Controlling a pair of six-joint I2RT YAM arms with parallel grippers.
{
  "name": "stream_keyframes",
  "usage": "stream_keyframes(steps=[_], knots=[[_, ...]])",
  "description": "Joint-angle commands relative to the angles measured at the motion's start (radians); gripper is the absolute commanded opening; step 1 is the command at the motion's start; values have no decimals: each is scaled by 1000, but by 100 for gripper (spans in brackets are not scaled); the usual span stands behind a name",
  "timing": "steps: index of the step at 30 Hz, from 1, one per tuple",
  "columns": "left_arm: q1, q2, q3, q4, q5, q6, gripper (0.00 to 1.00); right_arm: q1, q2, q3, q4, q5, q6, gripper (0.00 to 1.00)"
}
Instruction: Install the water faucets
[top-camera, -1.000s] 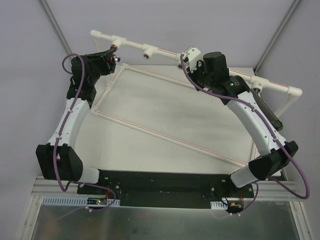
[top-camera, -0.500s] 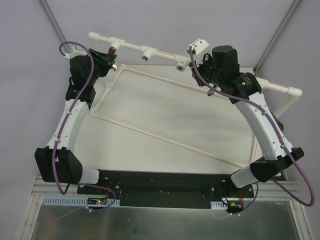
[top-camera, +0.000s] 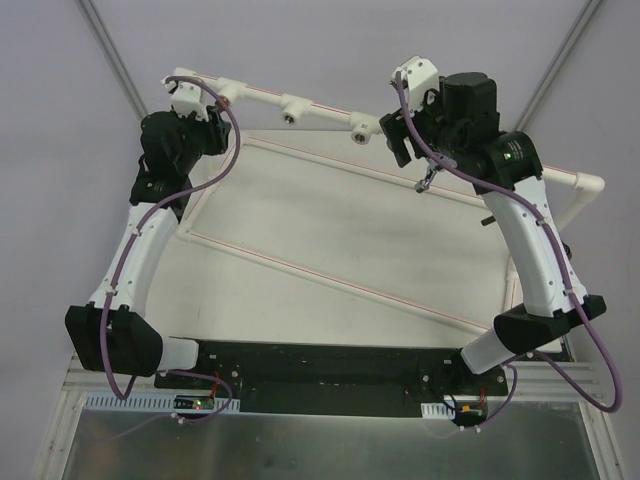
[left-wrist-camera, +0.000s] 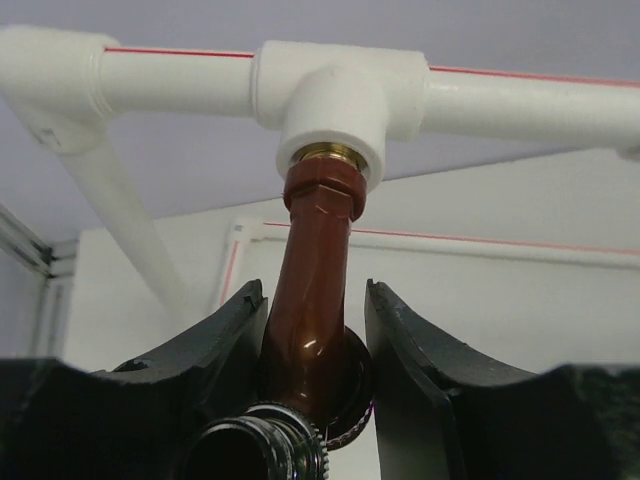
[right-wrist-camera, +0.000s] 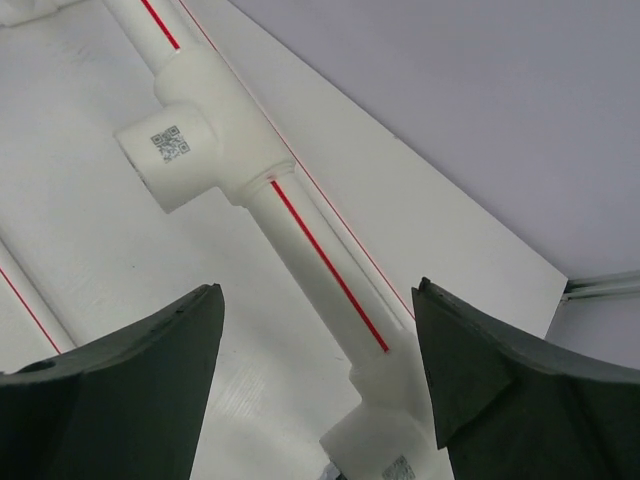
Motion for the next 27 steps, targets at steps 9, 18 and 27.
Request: stream_keyframes(steps=[9, 18, 27], knots=[[-39, -139, -32, -161, 281, 709, 53, -30, 101, 1, -2, -58, -59, 53], [-39, -252, 23, -99, 194, 296, 92, -30, 117, -51, 6, -49, -70, 0], [67, -292, 120, -286, -163, -732, 94, -30, 120, -85, 38, -35, -69, 0]])
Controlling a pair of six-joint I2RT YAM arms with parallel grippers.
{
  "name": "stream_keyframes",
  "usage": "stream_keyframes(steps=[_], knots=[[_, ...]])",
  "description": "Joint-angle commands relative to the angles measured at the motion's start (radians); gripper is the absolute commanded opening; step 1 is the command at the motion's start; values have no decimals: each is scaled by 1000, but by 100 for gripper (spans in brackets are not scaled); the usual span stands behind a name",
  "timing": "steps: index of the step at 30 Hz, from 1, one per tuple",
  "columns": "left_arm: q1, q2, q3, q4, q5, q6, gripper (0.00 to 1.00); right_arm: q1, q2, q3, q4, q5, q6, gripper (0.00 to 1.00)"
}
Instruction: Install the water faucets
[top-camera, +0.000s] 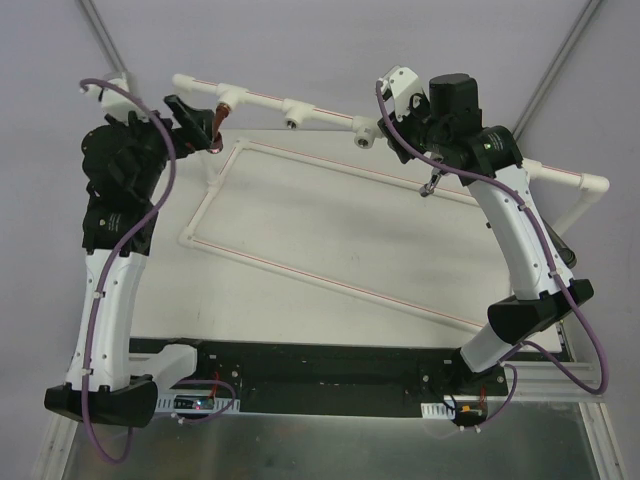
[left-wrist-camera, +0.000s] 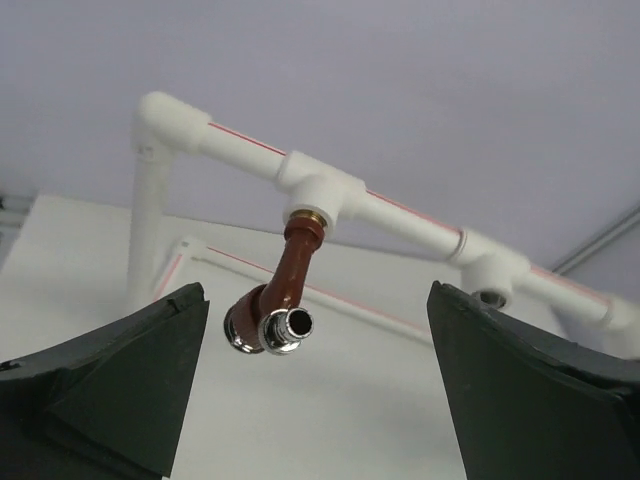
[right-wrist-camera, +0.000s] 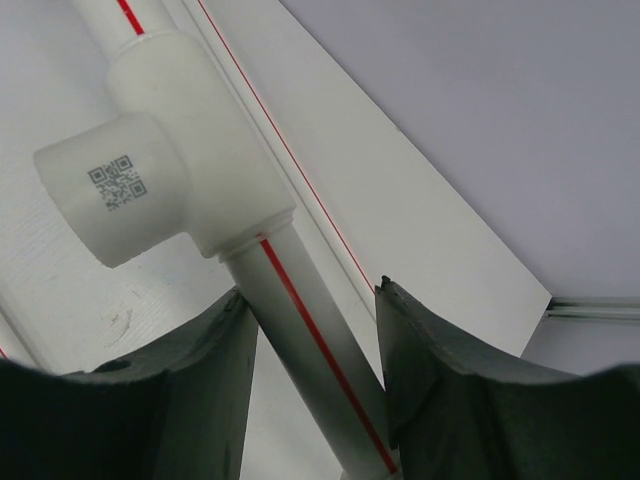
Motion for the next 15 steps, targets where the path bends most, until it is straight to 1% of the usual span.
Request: stream_keyframes(steps=[1, 2, 3, 4, 5, 13, 15], knots=[[74, -51, -28, -75, -147, -663, 93, 1, 33, -45, 8, 17, 54, 0], [76, -57, -50, -87, -159, -749, 93, 0, 33, -45, 8, 17, 54, 0], [102, -62, -71, -90, -155, -873, 92, 0, 33, -48, 11, 17, 56, 0], [112, -62, -91, -89, -141, -954, 91, 0, 33, -49, 12, 14, 56, 0], [120, -56, -105, -89, -130, -1005, 91, 0, 31, -52, 15, 12, 56, 0], [126, 1, -151, -74, -52, -1226, 89, 1, 17, -80, 26, 4, 60, 0], [126, 28, -162, -57, -6, -1294, 89, 0, 14, -83, 26, 4, 62, 0]])
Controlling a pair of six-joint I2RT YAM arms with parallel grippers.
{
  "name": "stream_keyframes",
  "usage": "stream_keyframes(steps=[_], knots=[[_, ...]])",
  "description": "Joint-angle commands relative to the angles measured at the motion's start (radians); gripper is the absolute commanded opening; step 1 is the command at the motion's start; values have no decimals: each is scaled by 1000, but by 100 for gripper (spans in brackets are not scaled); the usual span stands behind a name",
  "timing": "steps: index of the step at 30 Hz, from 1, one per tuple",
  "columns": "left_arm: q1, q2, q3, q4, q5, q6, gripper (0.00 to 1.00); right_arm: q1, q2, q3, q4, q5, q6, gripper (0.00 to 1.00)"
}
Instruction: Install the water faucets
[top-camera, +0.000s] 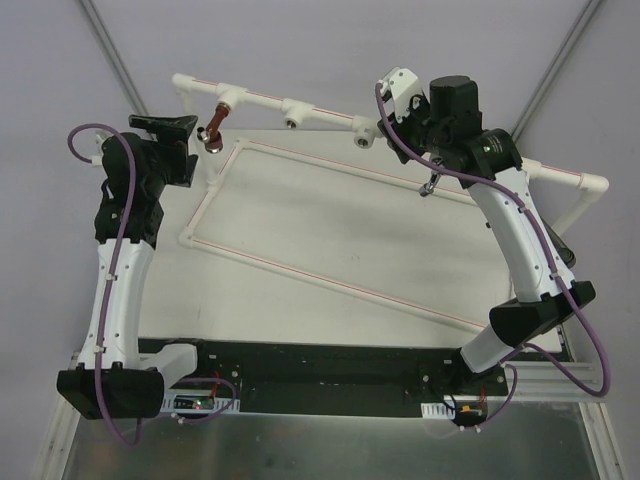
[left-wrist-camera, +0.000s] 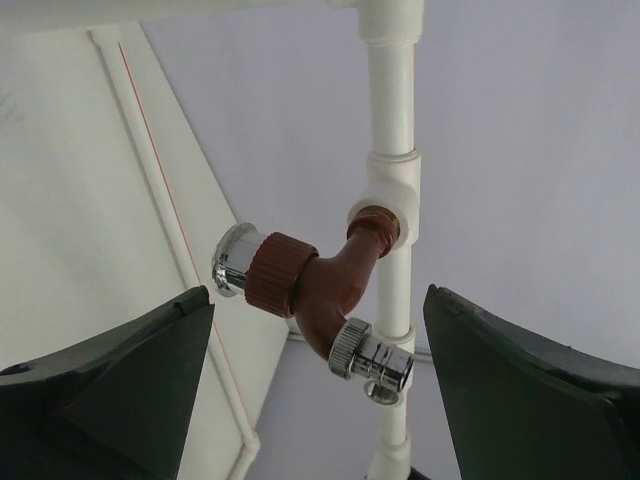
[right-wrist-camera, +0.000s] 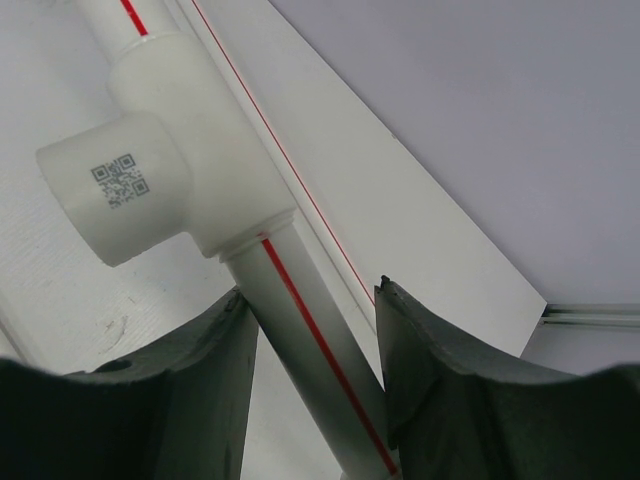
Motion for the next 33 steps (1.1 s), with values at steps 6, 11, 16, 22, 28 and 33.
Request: stream_keyframes(steps=[6, 11, 16, 22, 28, 33], knots=[[-18, 95, -18, 137, 186, -326, 86, 0, 29, -49, -11, 7, 73, 0], [-38, 118, -42, 160, 182, -371, 85, 1, 27, -52, -8, 9, 74, 0], [-73, 121, -108, 272, 150, -427, 73, 1, 27, -52, -8, 7, 76, 0], [-71, 111, -148, 341, 117, -369, 38, 1, 30, -51, -6, 7, 79, 0], [-84, 79, -166, 342, 47, -102, 12, 1, 33, -48, -5, 9, 77, 0], [-149, 59, -171, 347, -97, 406, 8, 1, 36, -48, -2, 4, 79, 0]])
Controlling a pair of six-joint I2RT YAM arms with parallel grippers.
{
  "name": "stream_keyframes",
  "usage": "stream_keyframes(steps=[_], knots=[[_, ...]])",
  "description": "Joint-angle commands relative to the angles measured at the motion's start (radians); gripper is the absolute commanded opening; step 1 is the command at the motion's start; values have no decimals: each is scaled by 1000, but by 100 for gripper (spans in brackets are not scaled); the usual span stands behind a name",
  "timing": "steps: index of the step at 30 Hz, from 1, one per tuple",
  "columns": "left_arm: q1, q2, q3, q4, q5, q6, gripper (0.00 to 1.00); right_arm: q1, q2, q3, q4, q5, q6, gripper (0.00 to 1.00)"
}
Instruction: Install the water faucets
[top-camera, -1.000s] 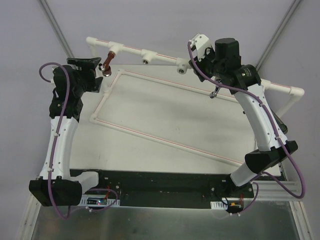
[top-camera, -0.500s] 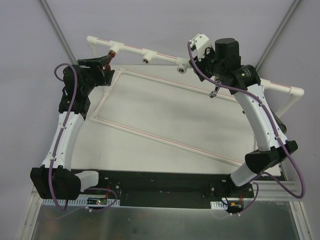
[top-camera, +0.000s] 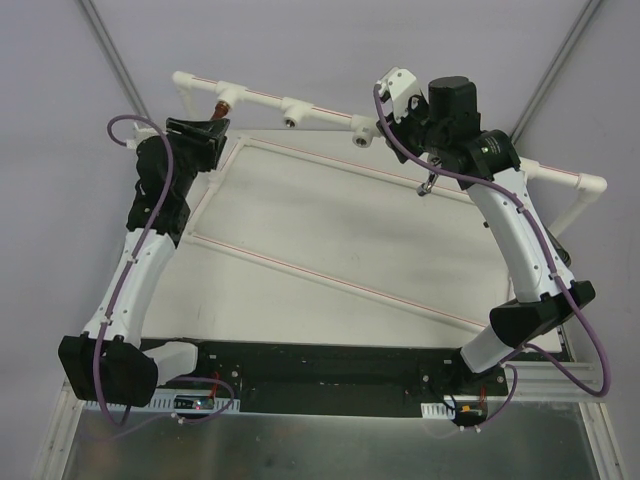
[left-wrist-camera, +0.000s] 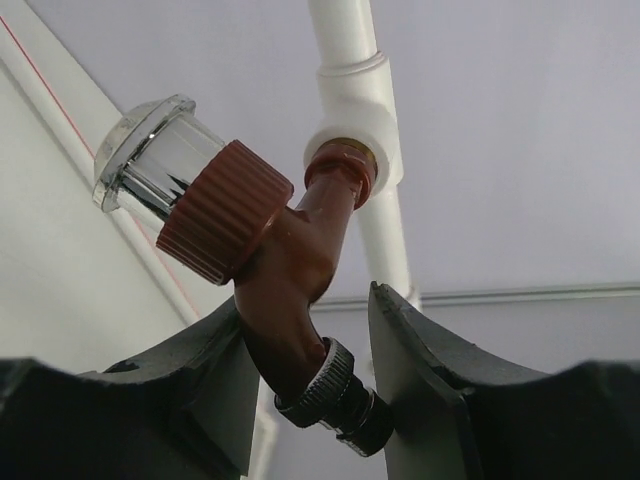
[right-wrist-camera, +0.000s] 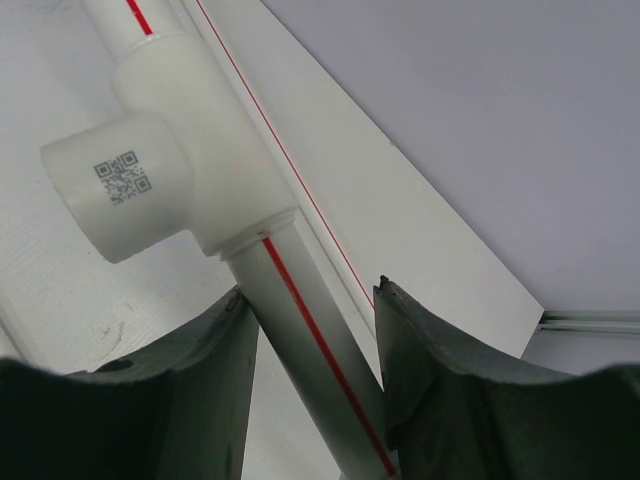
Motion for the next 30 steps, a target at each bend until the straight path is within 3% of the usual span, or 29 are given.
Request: stream_keyframes(steps=[1, 4, 7, 9, 11, 13, 18, 23, 26, 30], knots=[[-72, -30, -29, 16, -167, 646, 8, 2, 40, -28, -31, 6, 85, 0], [-162, -24, -58, 97, -224, 1120, 8, 3, 42, -27, -30, 1, 88, 0], [-225, -18, -143, 219, -179, 1615, 11, 3, 43, -27, -25, -5, 89, 0], [-255, -12, -191, 265, -139, 1857, 17, 3, 43, -27, -27, -6, 91, 0], [-264, -18, -216, 288, -129, 1967, 29, 2, 43, -27, -27, -6, 91, 0], [-262, -36, -222, 317, -132, 1953, 57, 3, 43, -28, -25, -3, 89, 0], [-261, -124, -182, 305, -127, 1718, 86, 2, 43, -27, -30, 6, 88, 0], [-203, -190, -37, 104, -14, 1347, 96, 2, 45, -28, -31, 6, 88, 0], [-97, -199, 29, 56, 103, 1066, 96, 2, 43, -31, -31, 4, 89, 0], [-3, -204, 63, 46, 54, 800, 97, 3, 43, -34, -31, -2, 91, 0]])
